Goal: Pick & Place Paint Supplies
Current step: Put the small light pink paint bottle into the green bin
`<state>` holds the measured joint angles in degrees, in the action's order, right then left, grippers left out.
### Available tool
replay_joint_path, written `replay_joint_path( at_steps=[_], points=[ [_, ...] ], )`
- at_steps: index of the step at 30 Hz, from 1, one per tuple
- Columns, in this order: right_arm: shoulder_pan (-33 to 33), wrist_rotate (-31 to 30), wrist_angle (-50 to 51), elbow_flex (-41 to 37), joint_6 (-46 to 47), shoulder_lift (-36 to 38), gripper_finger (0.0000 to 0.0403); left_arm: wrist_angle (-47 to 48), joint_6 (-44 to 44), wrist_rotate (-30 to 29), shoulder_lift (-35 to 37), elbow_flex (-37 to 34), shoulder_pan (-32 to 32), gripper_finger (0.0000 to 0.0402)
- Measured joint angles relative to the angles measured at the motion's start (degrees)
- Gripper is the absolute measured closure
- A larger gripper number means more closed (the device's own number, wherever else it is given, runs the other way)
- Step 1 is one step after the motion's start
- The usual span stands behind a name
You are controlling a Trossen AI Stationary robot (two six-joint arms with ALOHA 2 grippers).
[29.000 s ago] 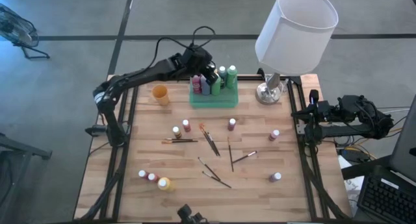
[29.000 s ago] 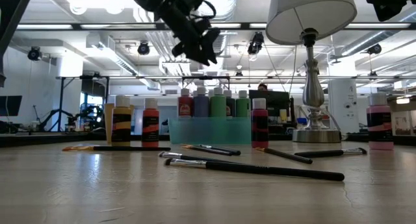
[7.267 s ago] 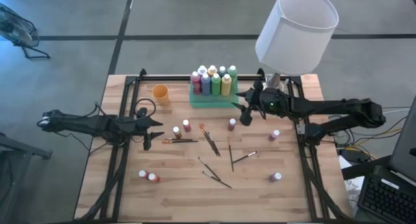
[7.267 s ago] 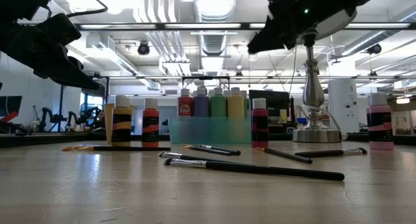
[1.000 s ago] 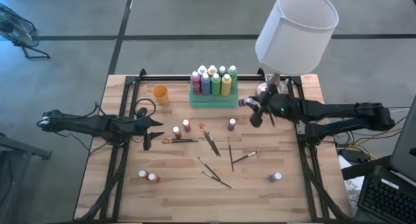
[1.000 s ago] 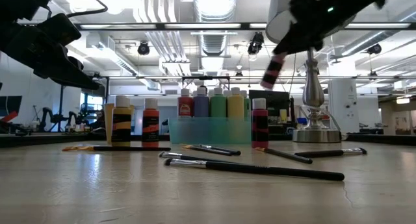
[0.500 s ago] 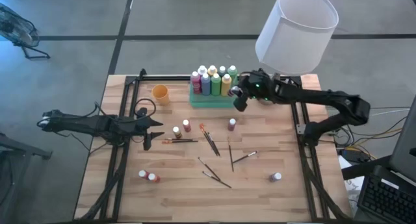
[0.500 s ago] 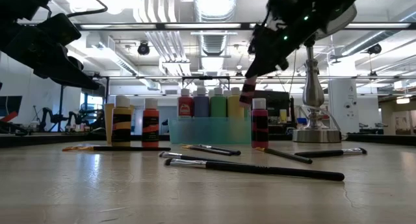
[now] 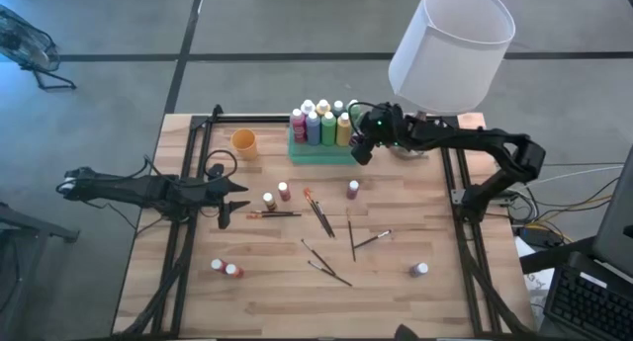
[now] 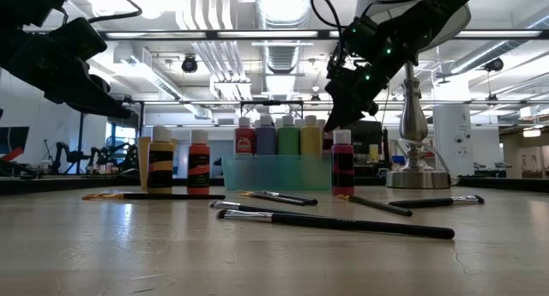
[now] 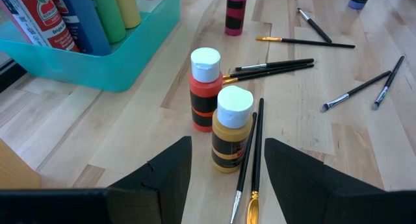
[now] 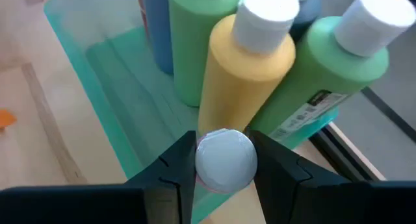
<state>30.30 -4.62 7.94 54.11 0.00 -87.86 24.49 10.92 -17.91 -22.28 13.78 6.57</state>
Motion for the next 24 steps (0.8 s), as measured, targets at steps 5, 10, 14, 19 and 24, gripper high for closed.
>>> replay_joint_path(
  at_steps=[5,10,14,19,24],
  points=[
    [0.26,0.38,-1.16,-0.02,-0.02,-1.37,0.029,-0.01,-0.01,0.0,-0.01,-0.01,-0.01,0.0202],
    [0.61,0.37,-2.38,-0.04,-0.19,-3.31,0.029,0.0,0.0,0.0,-0.01,-0.02,0.0,0.0202],
    [1.13,0.38,-3.17,-0.07,-0.19,-4.86,0.029,0.0,0.0,0.0,0.01,-0.02,0.0,0.0202],
    [2.09,0.39,-3.03,-0.09,-0.04,-6.12,0.029,0.0,0.0,0.0,0.0,-0.02,-0.01,0.0202],
    [2.3,0.67,-3.31,-0.11,-0.02,-6.47,0.029,0.0,0.02,0.0,0.0,-0.02,0.0,0.0202]
  ],
)
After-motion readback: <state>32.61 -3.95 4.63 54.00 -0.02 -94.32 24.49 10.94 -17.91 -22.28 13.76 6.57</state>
